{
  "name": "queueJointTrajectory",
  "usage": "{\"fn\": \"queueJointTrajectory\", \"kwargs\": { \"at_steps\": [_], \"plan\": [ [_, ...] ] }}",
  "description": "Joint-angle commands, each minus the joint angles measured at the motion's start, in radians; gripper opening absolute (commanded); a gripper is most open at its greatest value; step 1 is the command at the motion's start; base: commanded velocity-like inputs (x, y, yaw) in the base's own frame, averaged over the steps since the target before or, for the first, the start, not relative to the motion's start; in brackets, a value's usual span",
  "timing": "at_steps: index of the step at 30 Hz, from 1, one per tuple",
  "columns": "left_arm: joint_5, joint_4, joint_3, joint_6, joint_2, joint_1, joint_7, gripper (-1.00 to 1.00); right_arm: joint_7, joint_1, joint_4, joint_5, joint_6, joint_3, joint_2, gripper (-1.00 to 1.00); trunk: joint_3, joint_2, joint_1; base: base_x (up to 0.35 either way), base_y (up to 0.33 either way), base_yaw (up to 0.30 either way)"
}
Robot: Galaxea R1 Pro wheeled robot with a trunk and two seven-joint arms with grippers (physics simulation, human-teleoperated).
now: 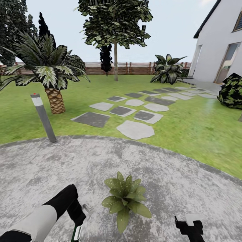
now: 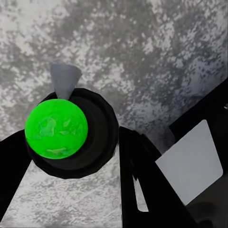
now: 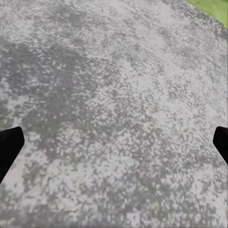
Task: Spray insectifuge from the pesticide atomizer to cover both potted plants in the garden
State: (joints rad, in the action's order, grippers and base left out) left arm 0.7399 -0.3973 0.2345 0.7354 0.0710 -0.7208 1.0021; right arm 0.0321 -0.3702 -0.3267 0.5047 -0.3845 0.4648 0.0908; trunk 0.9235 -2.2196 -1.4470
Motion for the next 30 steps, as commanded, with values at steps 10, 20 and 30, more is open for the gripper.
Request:
{"fn": "queueJointTrajectory", "kwargs": {
  "at_steps": [10,20,30],
  "plan": [
    [0.100,-0.008,0.003,0.066,-0.007,-0.012,0.066,-1.00,0.003,-0.001,0.001,0.011,-0.005,0.006,0.000,1.00,0.001,0.000,0.000,-0.013,-0.001,0.033],
    [0.178,-0.038,-0.001,0.068,-0.006,-0.055,0.211,-1.00,0.003,-0.001,0.001,0.011,-0.004,0.006,0.000,1.00,0.001,0.000,0.000,0.000,-0.073,0.054],
    [0.171,-0.075,-0.006,0.073,-0.007,-0.056,0.214,-1.00,0.003,-0.001,0.001,0.011,-0.004,0.006,0.000,1.00,0.001,0.000,0.000,0.000,-0.266,0.183]
  ]
}}
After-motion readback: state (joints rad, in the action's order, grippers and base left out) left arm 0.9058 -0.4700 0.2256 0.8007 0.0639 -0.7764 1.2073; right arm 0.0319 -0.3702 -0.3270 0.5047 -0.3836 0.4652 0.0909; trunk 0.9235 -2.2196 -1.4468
